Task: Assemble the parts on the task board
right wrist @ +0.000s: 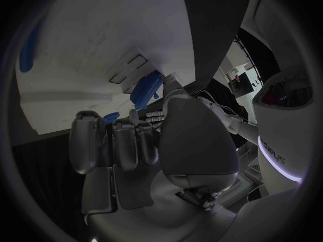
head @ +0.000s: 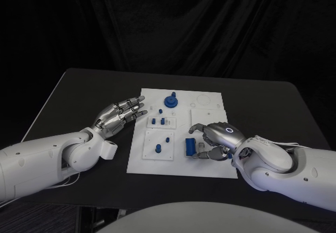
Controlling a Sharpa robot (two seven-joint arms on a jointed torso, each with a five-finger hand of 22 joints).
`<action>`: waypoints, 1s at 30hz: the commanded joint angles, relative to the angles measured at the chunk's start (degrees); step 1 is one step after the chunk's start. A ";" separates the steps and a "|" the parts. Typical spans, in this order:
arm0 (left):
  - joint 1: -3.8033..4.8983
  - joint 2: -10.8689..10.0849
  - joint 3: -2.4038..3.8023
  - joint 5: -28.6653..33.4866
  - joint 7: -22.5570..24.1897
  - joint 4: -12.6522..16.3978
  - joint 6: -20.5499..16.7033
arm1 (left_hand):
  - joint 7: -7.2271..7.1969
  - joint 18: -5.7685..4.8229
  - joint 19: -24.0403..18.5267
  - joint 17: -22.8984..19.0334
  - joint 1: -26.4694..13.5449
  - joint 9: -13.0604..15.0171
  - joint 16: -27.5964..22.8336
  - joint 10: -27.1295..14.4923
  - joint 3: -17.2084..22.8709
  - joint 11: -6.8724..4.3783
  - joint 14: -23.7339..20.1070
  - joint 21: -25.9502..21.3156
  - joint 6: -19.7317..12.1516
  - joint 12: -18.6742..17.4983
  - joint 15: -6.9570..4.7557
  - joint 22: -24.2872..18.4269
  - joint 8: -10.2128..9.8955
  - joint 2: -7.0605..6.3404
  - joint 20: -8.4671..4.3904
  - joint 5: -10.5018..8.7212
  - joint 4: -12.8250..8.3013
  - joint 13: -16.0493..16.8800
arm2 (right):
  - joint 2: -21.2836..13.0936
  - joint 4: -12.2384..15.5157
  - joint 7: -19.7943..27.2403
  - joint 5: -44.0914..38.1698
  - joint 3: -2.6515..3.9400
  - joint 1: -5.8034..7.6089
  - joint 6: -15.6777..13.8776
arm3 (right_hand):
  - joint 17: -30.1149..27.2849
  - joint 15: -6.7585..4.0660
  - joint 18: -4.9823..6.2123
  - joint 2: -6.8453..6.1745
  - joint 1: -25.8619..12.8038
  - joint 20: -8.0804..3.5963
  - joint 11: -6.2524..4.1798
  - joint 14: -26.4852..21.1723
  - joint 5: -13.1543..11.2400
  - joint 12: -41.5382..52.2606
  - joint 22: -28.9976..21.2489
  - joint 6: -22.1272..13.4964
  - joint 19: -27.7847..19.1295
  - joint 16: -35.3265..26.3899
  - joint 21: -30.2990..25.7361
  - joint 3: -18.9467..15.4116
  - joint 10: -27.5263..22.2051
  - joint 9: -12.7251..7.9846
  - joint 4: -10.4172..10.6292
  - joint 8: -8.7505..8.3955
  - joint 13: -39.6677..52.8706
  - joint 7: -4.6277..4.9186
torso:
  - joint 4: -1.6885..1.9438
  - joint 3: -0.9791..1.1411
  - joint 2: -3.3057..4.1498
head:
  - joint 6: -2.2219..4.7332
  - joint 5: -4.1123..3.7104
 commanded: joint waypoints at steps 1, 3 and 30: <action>-0.11 0.06 0.04 0.09 2.06 0.08 0.95 | 0.15 0.05 0.07 0.04 -0.29 0.07 0.27 0.11 0.35 0.42 0.24 -0.14 0.09 0.25 0.13 0.02 0.19 -0.25 0.17 0.19 0.06 0.06 | 0.29 -0.29 -1.79 -0.88 0.02 -0.20 0.46 | 7.35 0.54 0.33 0.84 0.40 0.30 0.38 4.39 0.91 0.16 11.63 0.36 2.20 -0.17 -0.22 0.48 5.87 -0.35 -0.01 0.34 15.10 -0.13 | 0.05 -0.06 -0.01 | -0.01 -0.12; -0.11 0.08 0.04 0.09 2.02 0.09 0.99 | 0.15 0.05 0.07 0.04 -0.29 0.07 0.27 0.11 0.35 0.42 0.24 -0.14 0.09 0.25 0.13 0.02 0.19 -0.25 0.17 0.19 0.06 0.06 | 0.54 -0.52 -1.88 -0.88 0.02 -0.28 0.64 | 7.32 0.56 0.33 1.07 0.57 0.33 0.40 4.38 1.45 0.16 11.63 0.42 2.20 -0.19 -0.23 0.67 5.87 -0.57 -0.04 0.51 15.10 -0.11 | 0.03 -0.06 -0.01 | -0.01 -0.10; -0.21 0.12 0.04 0.09 1.42 0.13 1.52 | 0.20 0.03 0.03 0.03 -0.31 0.07 0.25 0.07 0.49 0.47 0.18 -0.16 0.09 0.22 0.15 -0.08 0.18 -0.24 0.18 0.21 0.12 0.05 | 1.55 -1.28 -0.57 -0.48 0.03 -1.21 -2.16 | 7.42 0.44 0.34 4.87 1.38 0.31 0.23 4.43 11.31 0.16 11.65 4.56 2.26 -0.17 -0.27 1.89 5.87 -2.35 -1.15 5.85 15.10 -0.62 | 0.04 -0.03 0.00 | -0.01 0.02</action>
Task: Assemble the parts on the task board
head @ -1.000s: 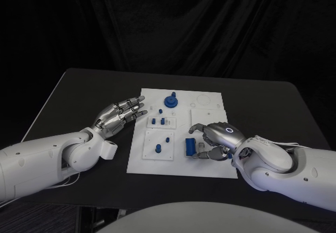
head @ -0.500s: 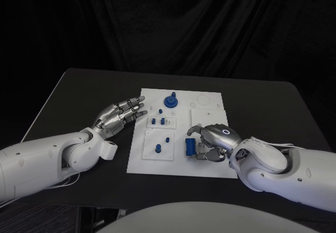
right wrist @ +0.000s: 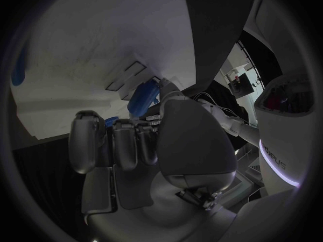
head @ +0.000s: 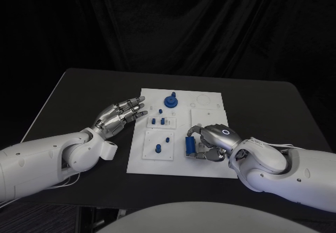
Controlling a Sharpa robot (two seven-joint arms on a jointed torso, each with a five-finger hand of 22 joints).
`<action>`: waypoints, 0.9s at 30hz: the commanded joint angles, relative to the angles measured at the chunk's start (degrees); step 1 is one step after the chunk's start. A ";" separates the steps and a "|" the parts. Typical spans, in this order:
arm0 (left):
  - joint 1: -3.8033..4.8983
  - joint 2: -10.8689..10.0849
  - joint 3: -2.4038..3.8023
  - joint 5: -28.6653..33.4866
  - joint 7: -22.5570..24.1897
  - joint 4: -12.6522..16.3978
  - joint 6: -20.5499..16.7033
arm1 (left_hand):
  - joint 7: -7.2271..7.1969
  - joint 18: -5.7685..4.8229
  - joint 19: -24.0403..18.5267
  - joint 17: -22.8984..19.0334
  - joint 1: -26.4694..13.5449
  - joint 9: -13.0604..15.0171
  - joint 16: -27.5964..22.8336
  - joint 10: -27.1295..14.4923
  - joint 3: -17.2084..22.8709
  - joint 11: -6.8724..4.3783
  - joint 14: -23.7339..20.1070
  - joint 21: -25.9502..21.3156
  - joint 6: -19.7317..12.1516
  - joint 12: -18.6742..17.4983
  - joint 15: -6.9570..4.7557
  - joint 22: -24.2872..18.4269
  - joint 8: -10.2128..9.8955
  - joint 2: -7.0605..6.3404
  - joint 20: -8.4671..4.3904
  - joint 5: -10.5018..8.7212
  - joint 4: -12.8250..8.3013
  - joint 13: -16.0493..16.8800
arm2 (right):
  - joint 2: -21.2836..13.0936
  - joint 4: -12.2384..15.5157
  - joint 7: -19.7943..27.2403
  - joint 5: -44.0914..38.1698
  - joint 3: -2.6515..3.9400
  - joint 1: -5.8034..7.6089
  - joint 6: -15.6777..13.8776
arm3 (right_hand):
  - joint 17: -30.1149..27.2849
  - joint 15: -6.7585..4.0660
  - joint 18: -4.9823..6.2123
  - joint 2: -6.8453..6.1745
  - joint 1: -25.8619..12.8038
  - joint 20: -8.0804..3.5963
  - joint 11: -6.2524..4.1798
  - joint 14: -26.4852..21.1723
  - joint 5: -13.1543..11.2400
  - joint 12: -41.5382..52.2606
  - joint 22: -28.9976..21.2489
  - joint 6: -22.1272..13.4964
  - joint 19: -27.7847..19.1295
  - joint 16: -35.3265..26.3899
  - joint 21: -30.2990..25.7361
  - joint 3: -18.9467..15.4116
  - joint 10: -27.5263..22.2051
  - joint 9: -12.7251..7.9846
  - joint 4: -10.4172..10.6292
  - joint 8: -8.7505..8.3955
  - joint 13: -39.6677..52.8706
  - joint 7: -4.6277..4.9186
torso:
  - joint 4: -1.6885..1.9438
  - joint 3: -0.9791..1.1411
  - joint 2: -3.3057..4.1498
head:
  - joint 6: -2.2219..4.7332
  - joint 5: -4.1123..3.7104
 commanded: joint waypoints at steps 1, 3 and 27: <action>-0.11 0.07 0.04 0.08 1.41 0.10 0.96 | 0.20 0.03 0.03 0.03 -0.31 0.08 0.25 0.13 0.28 0.40 0.18 -0.16 0.09 0.22 0.14 -0.07 0.19 -0.24 0.18 0.21 0.02 0.07 | -0.16 0.11 0.01 -0.01 0.03 -0.17 -2.09 | 7.43 0.07 0.34 0.94 -0.18 0.28 0.01 4.48 2.24 0.16 11.66 1.34 2.27 -0.16 -0.04 0.22 6.07 0.14 -0.35 1.31 15.06 -0.21 | 0.01 0.01 0.02 | -0.01 0.06; -0.11 0.06 0.04 0.08 1.40 0.10 0.96 | 0.20 0.03 0.03 0.03 -0.31 0.08 0.25 0.13 0.28 0.40 0.18 -0.16 0.09 0.22 0.14 -0.07 0.19 -0.24 0.18 0.21 0.02 0.07 | -0.19 0.13 0.04 0.06 0.04 -0.17 -2.15 | 7.50 0.03 0.32 1.27 -0.29 0.25 -0.03 4.50 3.97 0.16 11.68 1.95 2.30 -0.13 0.01 0.30 6.07 0.18 -0.56 1.95 15.06 -0.30 | 0.00 0.00 0.02 | -0.01 0.04; -0.16 -0.16 0.04 0.08 1.22 0.15 0.93 | 0.26 0.01 0.02 0.03 -0.33 0.11 0.25 0.13 0.37 0.43 0.16 -0.17 0.38 0.24 0.15 -0.09 0.23 -0.22 0.18 0.22 0.07 0.07 | -2.38 2.62 0.60 1.68 0.03 -0.23 -3.52 | 7.57 -0.05 0.31 2.41 -4.66 0.13 -0.11 4.53 22.84 0.16 11.71 6.83 2.38 -0.07 0.10 3.02 6.07 -1.81 -0.12 2.88 15.06 -0.75 | 0.00 0.04 0.06 | -0.01 0.27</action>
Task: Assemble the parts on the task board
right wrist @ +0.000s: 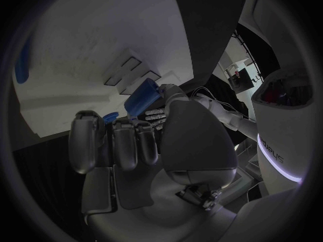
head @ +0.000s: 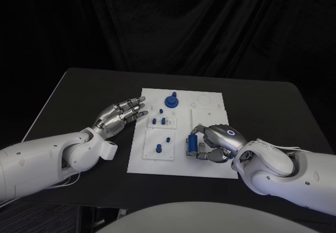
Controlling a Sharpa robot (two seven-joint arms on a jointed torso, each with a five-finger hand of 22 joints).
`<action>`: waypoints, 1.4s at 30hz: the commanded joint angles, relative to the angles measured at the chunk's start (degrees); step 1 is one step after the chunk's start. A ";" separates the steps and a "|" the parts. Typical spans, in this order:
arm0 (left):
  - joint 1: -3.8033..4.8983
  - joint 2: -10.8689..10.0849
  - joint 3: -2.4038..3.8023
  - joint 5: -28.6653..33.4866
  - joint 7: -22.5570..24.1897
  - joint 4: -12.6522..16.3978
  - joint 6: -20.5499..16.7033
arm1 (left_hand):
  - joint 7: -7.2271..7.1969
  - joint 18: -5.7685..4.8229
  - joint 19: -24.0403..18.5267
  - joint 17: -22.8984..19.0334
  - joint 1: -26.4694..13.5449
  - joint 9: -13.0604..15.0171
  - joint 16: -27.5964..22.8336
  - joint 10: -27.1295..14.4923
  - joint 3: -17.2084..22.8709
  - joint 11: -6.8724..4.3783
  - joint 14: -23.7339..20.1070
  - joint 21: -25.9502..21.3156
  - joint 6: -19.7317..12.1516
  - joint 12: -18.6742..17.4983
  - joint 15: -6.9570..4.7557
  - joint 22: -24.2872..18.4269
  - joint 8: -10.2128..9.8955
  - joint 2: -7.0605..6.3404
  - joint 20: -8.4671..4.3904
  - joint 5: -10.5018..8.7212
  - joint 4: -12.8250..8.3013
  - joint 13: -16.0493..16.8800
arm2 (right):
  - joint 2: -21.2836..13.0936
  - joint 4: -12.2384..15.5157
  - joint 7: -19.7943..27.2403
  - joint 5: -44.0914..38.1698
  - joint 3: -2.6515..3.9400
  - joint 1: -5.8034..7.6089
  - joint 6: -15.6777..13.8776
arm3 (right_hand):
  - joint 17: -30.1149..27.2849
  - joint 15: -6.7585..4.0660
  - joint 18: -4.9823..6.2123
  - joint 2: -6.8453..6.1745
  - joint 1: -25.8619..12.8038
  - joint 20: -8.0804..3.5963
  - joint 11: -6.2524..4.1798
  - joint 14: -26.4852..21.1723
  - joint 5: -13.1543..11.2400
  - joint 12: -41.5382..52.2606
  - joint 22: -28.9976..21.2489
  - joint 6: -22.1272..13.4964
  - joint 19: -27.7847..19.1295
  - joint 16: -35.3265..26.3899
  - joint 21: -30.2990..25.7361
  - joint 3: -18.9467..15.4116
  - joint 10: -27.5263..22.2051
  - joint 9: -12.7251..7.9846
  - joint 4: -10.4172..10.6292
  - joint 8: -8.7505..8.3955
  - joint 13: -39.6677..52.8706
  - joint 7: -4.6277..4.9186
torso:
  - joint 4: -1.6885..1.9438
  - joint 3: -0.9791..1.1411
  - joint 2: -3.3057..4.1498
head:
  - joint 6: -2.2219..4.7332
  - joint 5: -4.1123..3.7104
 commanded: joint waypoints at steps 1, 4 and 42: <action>-0.11 0.08 0.04 0.08 1.21 0.09 0.79 | 0.05 0.02 0.02 0.03 -0.33 0.05 0.25 0.13 0.37 0.43 0.16 -0.17 0.17 0.24 0.15 -0.09 0.23 -0.22 0.18 0.23 0.07 0.08 | -0.29 0.47 0.01 0.51 0.03 -0.20 -1.27 | 7.61 -0.05 0.30 0.00 -0.77 0.14 -0.10 4.54 1.56 0.16 11.67 2.74 2.38 -0.05 0.09 1.30 6.07 13.63 0.69 0.39 15.07 -2.64 | 0.00 0.03 0.03 | -0.01 -0.07; -0.12 0.12 0.04 0.08 1.19 0.08 0.82 | 0.05 0.02 0.02 0.03 -0.33 0.05 0.25 0.13 0.37 0.43 0.16 -0.17 0.17 0.24 0.15 -0.09 0.23 -0.22 0.18 0.23 0.07 0.08 | -0.39 0.58 -0.05 0.71 0.03 -0.23 -0.84 | 7.65 -0.02 0.29 -0.10 -0.94 0.15 -0.05 4.55 3.56 0.16 11.68 2.39 2.39 -0.03 0.13 2.23 6.07 12.97 0.66 -0.49 15.07 -2.50 | -0.01 0.03 0.02 | -0.01 -0.03; -0.16 0.20 0.04 0.08 0.60 -0.09 1.09 | 0.22 -0.03 0.01 0.04 -0.42 0.09 0.27 0.27 0.69 0.69 0.19 -0.18 0.43 0.44 0.15 -0.15 0.30 -0.31 0.18 0.22 0.23 0.12 | 0.95 -0.76 -3.92 0.88 0.03 -1.41 3.76 | 6.57 0.44 0.53 -0.69 -3.57 0.58 0.50 4.32 -5.29 0.16 11.35 -1.33 2.03 -0.58 -0.88 3.81 6.07 6.78 -0.23 -8.20 15.07 -1.41 | 0.05 0.02 -0.02 | -0.01 -0.05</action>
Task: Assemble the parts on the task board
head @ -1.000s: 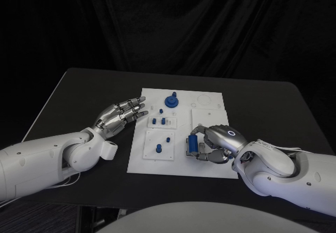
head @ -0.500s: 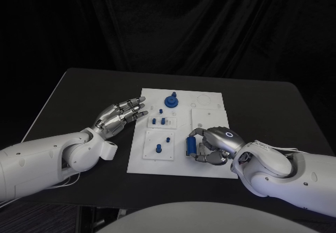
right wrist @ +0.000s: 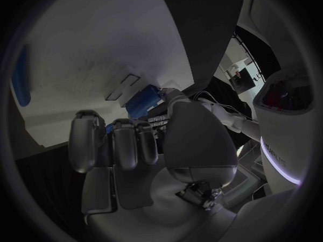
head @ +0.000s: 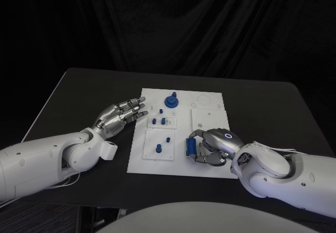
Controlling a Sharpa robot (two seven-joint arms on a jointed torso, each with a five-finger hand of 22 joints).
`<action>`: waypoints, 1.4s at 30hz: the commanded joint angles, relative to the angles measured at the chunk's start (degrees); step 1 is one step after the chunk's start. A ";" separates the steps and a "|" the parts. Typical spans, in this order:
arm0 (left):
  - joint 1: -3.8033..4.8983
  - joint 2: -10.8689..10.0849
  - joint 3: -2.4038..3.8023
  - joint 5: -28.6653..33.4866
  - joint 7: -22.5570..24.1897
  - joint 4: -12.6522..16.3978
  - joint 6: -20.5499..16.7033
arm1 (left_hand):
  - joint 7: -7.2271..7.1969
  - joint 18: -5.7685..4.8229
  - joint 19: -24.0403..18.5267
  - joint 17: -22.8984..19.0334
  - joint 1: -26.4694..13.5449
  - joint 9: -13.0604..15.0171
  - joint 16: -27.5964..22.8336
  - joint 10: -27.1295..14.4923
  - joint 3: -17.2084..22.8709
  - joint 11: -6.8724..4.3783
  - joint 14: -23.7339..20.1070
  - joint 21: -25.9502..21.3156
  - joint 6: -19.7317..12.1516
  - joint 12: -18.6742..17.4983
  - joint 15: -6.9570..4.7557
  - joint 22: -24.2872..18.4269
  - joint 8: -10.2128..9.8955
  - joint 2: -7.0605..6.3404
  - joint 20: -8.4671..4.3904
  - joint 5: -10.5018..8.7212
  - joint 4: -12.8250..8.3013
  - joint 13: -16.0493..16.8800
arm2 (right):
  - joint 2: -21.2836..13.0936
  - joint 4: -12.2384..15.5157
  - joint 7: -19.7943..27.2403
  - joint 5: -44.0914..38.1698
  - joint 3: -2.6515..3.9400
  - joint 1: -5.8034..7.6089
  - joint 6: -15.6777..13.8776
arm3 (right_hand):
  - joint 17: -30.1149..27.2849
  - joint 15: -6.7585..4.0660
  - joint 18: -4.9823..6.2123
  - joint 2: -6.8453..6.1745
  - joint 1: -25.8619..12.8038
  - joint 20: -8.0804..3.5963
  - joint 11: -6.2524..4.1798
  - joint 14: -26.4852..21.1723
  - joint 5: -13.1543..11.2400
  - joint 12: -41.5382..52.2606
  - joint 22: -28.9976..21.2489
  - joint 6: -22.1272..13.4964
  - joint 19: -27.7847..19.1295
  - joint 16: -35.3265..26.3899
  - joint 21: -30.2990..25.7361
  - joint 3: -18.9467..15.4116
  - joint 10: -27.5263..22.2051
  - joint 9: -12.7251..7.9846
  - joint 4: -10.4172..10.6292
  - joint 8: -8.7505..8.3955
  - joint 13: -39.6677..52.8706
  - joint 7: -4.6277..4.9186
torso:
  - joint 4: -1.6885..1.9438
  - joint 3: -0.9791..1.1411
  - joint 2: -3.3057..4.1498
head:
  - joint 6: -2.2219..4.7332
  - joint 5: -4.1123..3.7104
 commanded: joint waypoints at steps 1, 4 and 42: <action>-0.11 0.10 0.04 0.07 0.68 0.04 0.88 | 0.02 -0.03 0.01 0.04 -0.42 0.05 0.27 0.07 0.45 0.50 0.19 -0.18 0.22 0.20 0.15 -0.05 0.30 -0.31 0.18 0.22 0.00 0.08 | 0.02 -0.12 -2.56 -0.17 -0.01 -0.21 1.52 | 6.57 0.44 0.53 -0.26 0.05 0.45 0.51 4.32 -1.17 0.16 11.37 -0.12 2.15 -0.35 -0.27 -0.03 6.07 -0.18 -0.35 -0.35 15.09 -0.16 | -0.01 0.05 0.01 | -0.01 0.05; -0.12 0.09 0.04 0.07 0.66 0.05 0.90 | 0.02 -0.03 0.01 0.04 -0.42 0.05 0.27 0.07 0.45 0.50 0.19 -0.18 0.22 0.20 0.15 -0.05 0.30 -0.31 0.18 0.22 0.00 0.08 | 0.05 -0.21 -3.22 -0.32 -0.01 -0.23 1.92 | 6.11 0.50 0.64 -0.34 0.18 0.53 0.54 4.21 -8.59 0.16 11.20 -2.12 1.95 -0.59 -0.79 -0.70 6.07 -1.71 -1.08 -2.00 15.09 0.09 | -0.04 0.04 0.00 | -0.01 0.09; -0.20 -0.14 0.04 0.07 0.53 0.22 1.03 | 0.09 -0.06 0.06 0.05 -0.47 0.06 0.31 0.14 0.67 0.65 0.23 -0.16 0.32 0.30 0.18 -0.03 0.32 -0.35 0.18 0.24 0.11 0.09 | -2.39 2.06 0.90 1.84 -0.01 -0.24 -5.78 | 4.69 -0.45 0.84 -0.80 0.16 -0.39 -0.51 4.01 -23.61 -0.82 10.93 -8.41 1.77 -1.47 -2.10 -5.06 4.44 -6.57 1.56 -4.75 12.90 -0.80 | -0.04 0.04 0.01 | -0.01 0.44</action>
